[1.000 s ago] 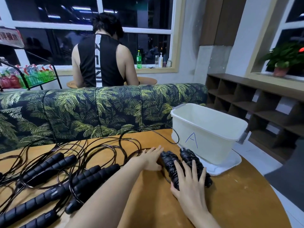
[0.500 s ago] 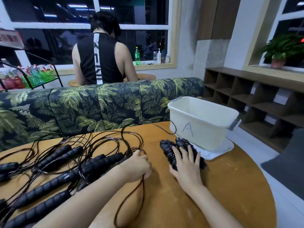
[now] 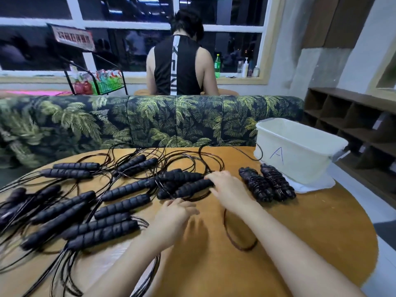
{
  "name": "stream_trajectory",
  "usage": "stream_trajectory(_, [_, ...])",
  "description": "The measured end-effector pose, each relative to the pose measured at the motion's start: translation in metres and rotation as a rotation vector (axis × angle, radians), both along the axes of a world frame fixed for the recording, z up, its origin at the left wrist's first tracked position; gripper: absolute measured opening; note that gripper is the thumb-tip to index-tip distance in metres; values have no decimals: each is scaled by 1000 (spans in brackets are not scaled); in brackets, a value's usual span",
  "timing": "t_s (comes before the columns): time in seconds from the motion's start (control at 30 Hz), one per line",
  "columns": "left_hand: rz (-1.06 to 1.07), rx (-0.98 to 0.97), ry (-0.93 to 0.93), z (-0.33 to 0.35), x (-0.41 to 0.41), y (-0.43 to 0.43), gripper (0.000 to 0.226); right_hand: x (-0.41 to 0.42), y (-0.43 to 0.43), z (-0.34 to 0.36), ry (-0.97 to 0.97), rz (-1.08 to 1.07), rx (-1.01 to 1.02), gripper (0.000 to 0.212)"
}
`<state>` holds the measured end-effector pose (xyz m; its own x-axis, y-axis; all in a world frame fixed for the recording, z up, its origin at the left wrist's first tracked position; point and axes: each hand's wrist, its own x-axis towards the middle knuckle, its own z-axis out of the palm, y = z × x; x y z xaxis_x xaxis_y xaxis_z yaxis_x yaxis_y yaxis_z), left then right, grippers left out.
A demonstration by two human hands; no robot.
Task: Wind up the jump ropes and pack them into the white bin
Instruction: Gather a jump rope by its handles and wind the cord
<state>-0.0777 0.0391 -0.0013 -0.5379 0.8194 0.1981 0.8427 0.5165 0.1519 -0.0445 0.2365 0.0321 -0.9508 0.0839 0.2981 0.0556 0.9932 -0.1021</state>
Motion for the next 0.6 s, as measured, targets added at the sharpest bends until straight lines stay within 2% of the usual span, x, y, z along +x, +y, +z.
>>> stream_trajectory(0.13, [179,167,111,7,-36,-1,41,-38,-28,-19,-189,33,99,45])
stream_trajectory(0.2, [237,206,118,15,-61,7,40,-48,-33,-30,-181,28,132,47])
stream_trajectory(0.23, [263,158,113,18,-73,12,40,-51,-35,-34,-155,24,153,44])
stream_trajectory(0.33, [352,-149,95,21,-99,28,36,-51,-37,-41,-68,58,200,34])
stream_trajectory(0.4, [352,-309,115,16,-110,35,41,-43,-33,-48,7,102,146,35])
stream_trajectory(0.47, [336,-368,198,12,-113,36,39,-26,-28,-55,122,111,28,37])
stream_trajectory(0.53, [359,-247,169,15,-107,33,30,-5,-26,-58,270,105,-112,47])
stream_trajectory(0.57, [388,-131,53,20,-99,27,26,7,-27,-58,341,105,-176,53])
stream_trajectory(0.6, [412,27,-158,27,-87,19,23,20,-30,-56,410,107,-218,58])
